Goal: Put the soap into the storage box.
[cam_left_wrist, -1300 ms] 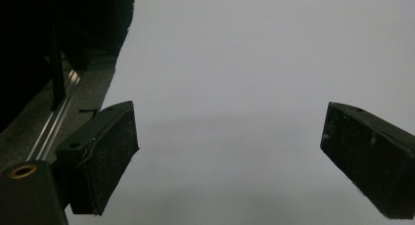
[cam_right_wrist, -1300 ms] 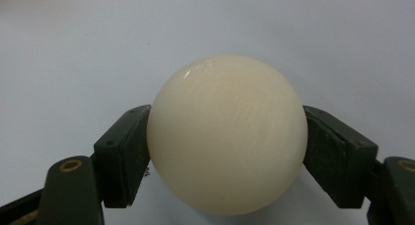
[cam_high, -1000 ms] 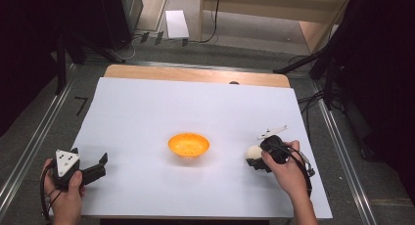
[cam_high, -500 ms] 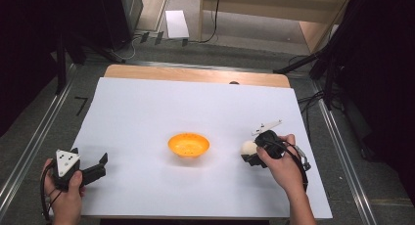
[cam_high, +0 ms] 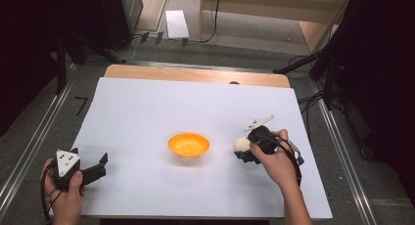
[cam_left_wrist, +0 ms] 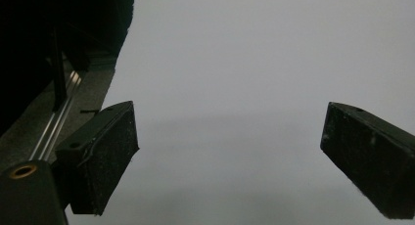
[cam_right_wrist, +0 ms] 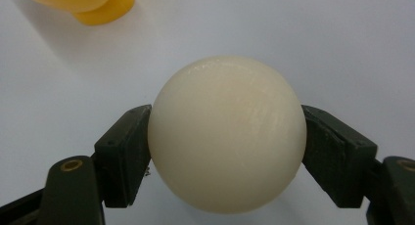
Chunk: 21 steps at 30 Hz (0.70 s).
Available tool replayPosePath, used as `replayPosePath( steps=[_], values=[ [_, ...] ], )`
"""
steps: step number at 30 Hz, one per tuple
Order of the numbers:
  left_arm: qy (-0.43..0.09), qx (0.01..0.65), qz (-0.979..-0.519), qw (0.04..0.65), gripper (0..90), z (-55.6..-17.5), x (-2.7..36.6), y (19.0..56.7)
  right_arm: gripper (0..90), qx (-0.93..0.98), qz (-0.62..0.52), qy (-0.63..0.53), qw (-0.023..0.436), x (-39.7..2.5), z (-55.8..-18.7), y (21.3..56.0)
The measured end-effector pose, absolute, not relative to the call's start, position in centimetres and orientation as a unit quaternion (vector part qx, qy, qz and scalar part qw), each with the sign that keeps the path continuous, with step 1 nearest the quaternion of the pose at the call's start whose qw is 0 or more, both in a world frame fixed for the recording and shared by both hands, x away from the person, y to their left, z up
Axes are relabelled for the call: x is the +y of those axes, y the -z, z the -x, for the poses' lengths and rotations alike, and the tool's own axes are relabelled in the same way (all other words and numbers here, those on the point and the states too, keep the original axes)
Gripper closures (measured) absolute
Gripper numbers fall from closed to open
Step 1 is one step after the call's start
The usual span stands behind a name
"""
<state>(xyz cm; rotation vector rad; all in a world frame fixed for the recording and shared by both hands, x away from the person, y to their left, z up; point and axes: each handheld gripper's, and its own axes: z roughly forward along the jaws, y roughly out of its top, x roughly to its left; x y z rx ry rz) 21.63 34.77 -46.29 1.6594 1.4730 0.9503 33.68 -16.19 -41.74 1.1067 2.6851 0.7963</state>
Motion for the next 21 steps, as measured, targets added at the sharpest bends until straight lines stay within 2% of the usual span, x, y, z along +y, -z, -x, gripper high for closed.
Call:
replayPosePath(
  steps=[21],
  values=[
    [-0.369, 0.569, -0.645, 0.352, 7.1, -21.6, 34.7, 46.3, 24.9, 0.901, -0.335, -0.268, 0.06, -13.3, -34.5, 40.2]
  ],
)
